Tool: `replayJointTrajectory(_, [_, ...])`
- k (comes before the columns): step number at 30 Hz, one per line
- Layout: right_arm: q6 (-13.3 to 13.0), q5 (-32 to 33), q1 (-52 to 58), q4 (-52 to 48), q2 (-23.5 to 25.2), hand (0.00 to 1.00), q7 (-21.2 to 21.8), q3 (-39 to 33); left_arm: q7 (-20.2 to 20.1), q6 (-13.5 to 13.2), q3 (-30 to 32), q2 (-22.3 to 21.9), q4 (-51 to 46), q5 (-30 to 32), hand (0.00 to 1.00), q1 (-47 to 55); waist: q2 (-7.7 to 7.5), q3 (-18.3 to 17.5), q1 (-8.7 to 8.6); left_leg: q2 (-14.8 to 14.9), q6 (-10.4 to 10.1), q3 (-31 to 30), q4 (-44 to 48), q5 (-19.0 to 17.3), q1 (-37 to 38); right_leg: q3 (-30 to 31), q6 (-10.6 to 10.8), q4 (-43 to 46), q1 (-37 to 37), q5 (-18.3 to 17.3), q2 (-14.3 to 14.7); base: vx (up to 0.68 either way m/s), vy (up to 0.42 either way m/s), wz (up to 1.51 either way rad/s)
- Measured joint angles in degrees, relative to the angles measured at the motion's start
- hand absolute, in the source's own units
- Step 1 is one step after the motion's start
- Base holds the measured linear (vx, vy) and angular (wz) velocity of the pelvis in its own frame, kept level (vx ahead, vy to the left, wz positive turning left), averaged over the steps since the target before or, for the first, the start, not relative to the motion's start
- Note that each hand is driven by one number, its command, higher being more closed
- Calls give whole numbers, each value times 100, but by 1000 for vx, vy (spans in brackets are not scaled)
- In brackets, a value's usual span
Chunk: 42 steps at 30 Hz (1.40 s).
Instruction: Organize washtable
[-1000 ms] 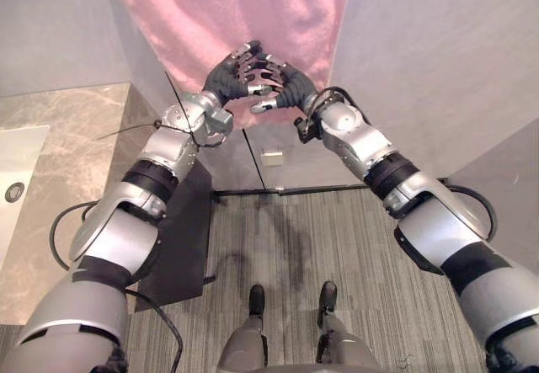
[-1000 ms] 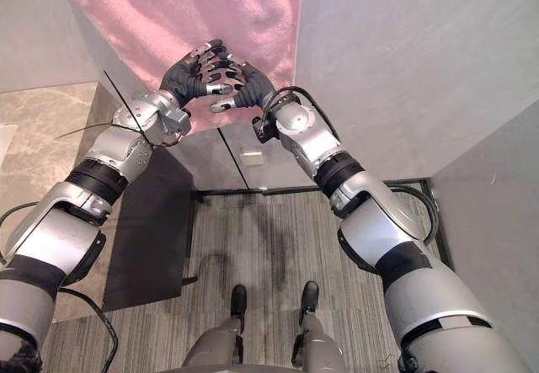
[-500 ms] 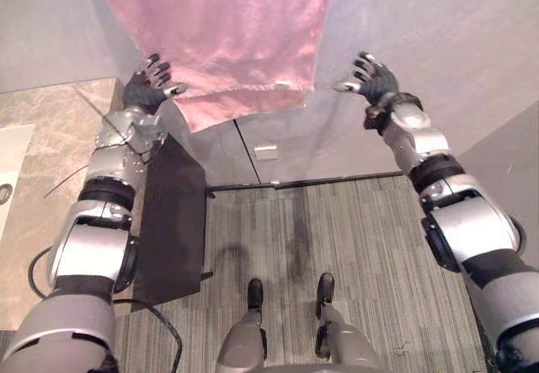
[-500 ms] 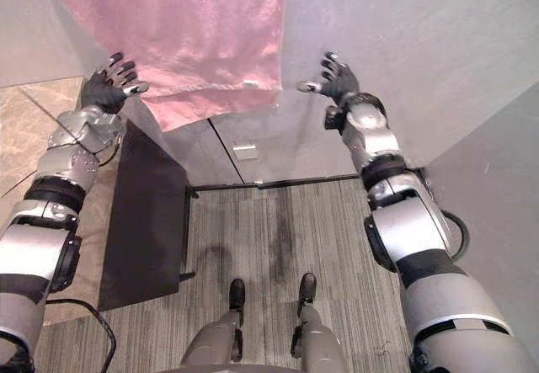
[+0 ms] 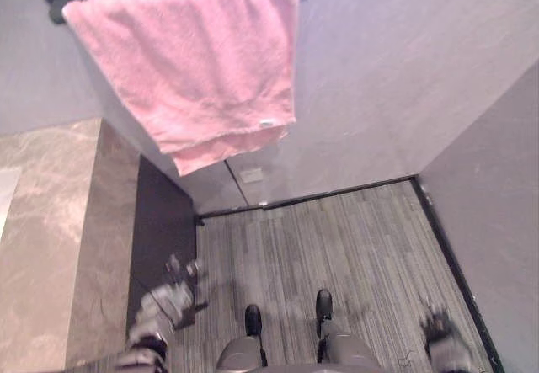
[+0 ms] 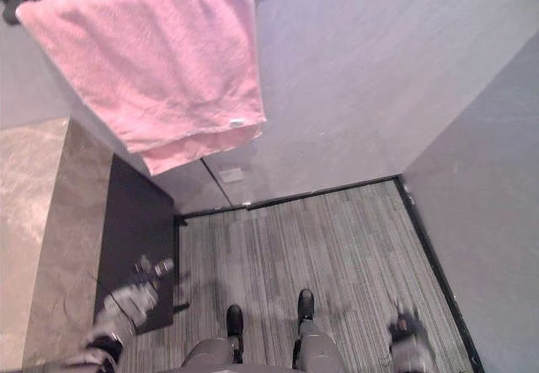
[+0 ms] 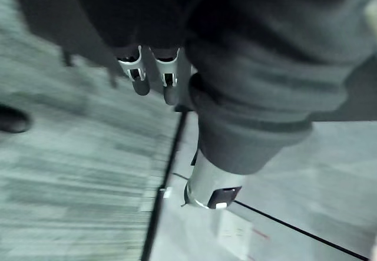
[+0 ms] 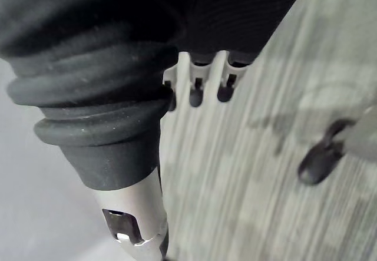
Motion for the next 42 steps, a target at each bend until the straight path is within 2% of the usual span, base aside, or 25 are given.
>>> replayJointTrajectory(4, [-55, 5, 891, -39, 537, 0, -48, -128, 125, 0, 442, -773, 208, 232, 0, 626, -76, -231, -44, 60, 8, 477, 32, -226, 403, 366, 93, 374, 78, -217, 47, 36, 53, -57])
replayJointTrajectory(7, [-82, -124, 1056, -326, 1000, 0, -101, 178, 193, -44, 575, -948, 85, 278, 0, 743, -242, -354, -45, 48, 106, 508, 308, -392, 392, 459, 204, 1113, -164, -598, -3, -27, 33, -7])
replayJointTrajectory(8, [-95, -233, 1068, -444, 1161, 0, -102, 356, 252, -85, 698, -968, -101, 286, 0, 865, -290, -451, -21, 82, 139, 533, 418, -412, 345, 466, 373, 1215, -202, -722, -15, -17, 21, 7])
replayJointTrajectory(9, [-116, -342, 994, -487, 1247, 0, -96, 490, 294, -125, 818, -1077, -265, 286, 0, 969, -222, -515, -33, 168, 129, 495, 510, -397, 255, 393, 131, 2273, -467, -1124, -21, -8, 12, 20])
replayJointTrajectory(10, [-134, -387, 980, -505, 1264, 0, -92, 591, 343, -144, 816, -1078, -311, 286, 0, 991, -250, -523, -33, 166, 130, 429, 585, -396, 233, 394, 86, 3016, -537, -1439, -92, 23, -33, 54])
replayJointTrajectory(11, [-137, -503, 969, -506, 1292, 0, -90, 625, 373, -157, 818, -1078, -373, 286, 0, 1076, -347, -614, -13, 118, 132, 225, 762, -394, 140, 469, 331, 3814, -421, -1869, -282, 15, -60, 62])
replayJointTrajectory(13, [-225, -624, 861, -525, 1304, 0, -96, 713, 394, -203, 806, -1051, -431, 281, 0, 1206, -480, -684, 11, 59, 119, -3, 1009, -384, -103, 588, 440, 4367, -90, -2119, -552, -21, -164, 72])
replayJointTrajectory(14, [-287, -753, 714, -511, 1258, 0, -114, 877, 446, -238, 798, -1015, -416, 284, 0, 1227, -563, -719, 56, 59, 74, -38, 1230, -337, -289, 808, 565, 3961, 158, -2312, -513, -55, -220, 57])
replayJointTrajectory(15, [-305, -820, 635, -518, 1219, 0, -116, 942, 482, -233, 783, -1014, -397, 282, 0, 1227, -567, -735, 104, 69, 67, -44, 1263, -274, -372, 831, 509, 3774, 212, -2353, -476, -101, -198, 41])
replayJointTrajectory(18, [-340, -1378, 340, -485, 972, 0, -126, 1414, 493, -234, 525, -1082, -293, 258, 0, 1253, -249, -661, 305, 288, -120, -286, 1218, 7, -707, 637, 293, 2899, 506, -2471, -199, -173, -169, 47])
replayJointTrajectory(20, [-341, -1867, 23, -372, 710, 0, -123, 1846, 504, -240, 120, -1033, -154, 253, 0, 1243, 21, -505, 266, 424, -254, -795, 1209, 347, -1116, 250, 125, 2596, 535, -2532, 15, -306, -208, 87])
replayJointTrajectory(23, [-319, -2337, -127, -108, 526, 0, -124, 1982, 559, -267, -148, -1034, -134, 173, 0, 1238, 244, -283, 276, 535, -308, -996, 834, 742, -1206, -506, -219, 2485, 613, -2433, 175, -345, -136, 114])
replayJointTrajectory(25, [-308, -2427, -130, 36, 502, 0, -129, 1960, 583, -310, -96, -939, -151, 97, 0, 1228, 0, -193, 277, 397, -264, -730, 928, 741, -1231, -1006, -324, 2597, 597, -2473, -146, -315, -33, 130])
replayJointTrajectory(27, [-319, -2456, 94, 35, 497, 0, -144, 1853, 590, -344, 54, -786, -182, 95, 0, 1230, -346, -165, 178, 123, 212, -213, 2317, 168, -1331, -1496, -249, 2694, 472, -2410, -712, -270, 92, 136])
replayJointTrajectory(29, [-318, -2451, 278, 39, 463, 0, -170, 1688, 604, -343, 245, -786, -178, 110, 0, 1320, -338, -164, 129, 441, 343, 30, 3473, -683, -1311, -1819, -190, 2808, 382, -2348, -918, -226, 208, 107])
replayJointTrajectory(31, [-319, -2450, 414, 37, 468, 0, -221, 1591, 644, -309, 431, -770, -143, 182, 0, 1418, -245, -136, 96, 1046, 385, 253, 4152, -1028, -1252, -2134, -101, 3014, 370, -2291, -1016, -127, 255, 95])
replayJointTrajectory(32, [-293, -2450, 427, 39, 469, 0, -221, 1503, 699, -299, 429, -824, -173, 267, 0, 1448, -118, -40, 83, 793, 400, 426, 3772, -1018, -1220, -2116, -60, 3313, 244, -2422, -981, -140, 154, 163])
replayJointTrajectory(33, [-288, -2458, 484, 182, 496, 0, -184, 1484, 740, -324, 405, -763, -169, 280, 0, 1427, -210, -149, -122, 351, 36, -248, 2095, -787, -895, -1732, -164, 3071, 86, -2647, -522, -152, 62, 221])
replayJointTrajectory(34, [-290, -2453, 504, 342, 619, 0, -184, 1464, 743, -329, 426, -594, -163, 280, 0, 1348, -555, -202, -334, 107, 192, -231, 1626, -574, -753, -1681, -501, 2580, 104, -2459, -535, -117, -88, 292])
replayJointTrajectory(35, [-295, -2459, 446, 427, 714, 0, -233, 1348, 769, -306, 442, -505, -97, 286, 0, 1141, -716, -50, -404, 491, 586, 210, 2829, -883, -904, -1878, -319, 2393, 185, -1994, -749, -45, 0, 223])
replayJointTrajectory(36, [-323, -2453, 534, 429, 689, 0, -222, 1311, 767, -335, 427, -557, -183, 267, 0, 1246, -686, -138, -345, 981, 420, 250, 3273, -865, -735, -1934, -327, 2399, 206, -1969, -860, -21, 106, 169])
replayJointTrajectory(37, [-370, -2453, 548, 428, 658, 0, -209, 1298, 820, -331, 434, -591, -171, 267, 0, 1255, -598, -180, -347, 1181, 322, 199, 3278, -850, -623, -2038, -282, 2432, 168, -1958, -930, -24, 255, 101])
replayJointTrajectory(38, [-425, -2444, 542, 422, 580, 0, -206, 1289, 849, -319, 341, -657, -172, 269, 0, 1270, -503, -223, -377, 1422, -11, -17, 2883, -614, -375, -2213, -132, 2687, 24, -1979, -1177, -43, 347, 98])
replayJointTrajectory(40, [-434, -2359, 529, 422, 380, 0, -201, 1259, 852, -332, 115, -778, -181, 270, 0, 1219, -104, -399, -415, 1426, -477, -231, 1376, 281, 130, -2368, 24, 3223, -293, -2051, -1535, -64, 486, 109])
replayJointTrajectory(42, [-433, -2288, 472, 431, 406, 0, -192, 1251, 862, -349, 2, -699, -219, 274, 0, 1153, -128, -410, -500, 1033, -838, -191, 819, -49, 287, -2319, 179, 3536, -442, -1952, -2024, -91, 501, 105])
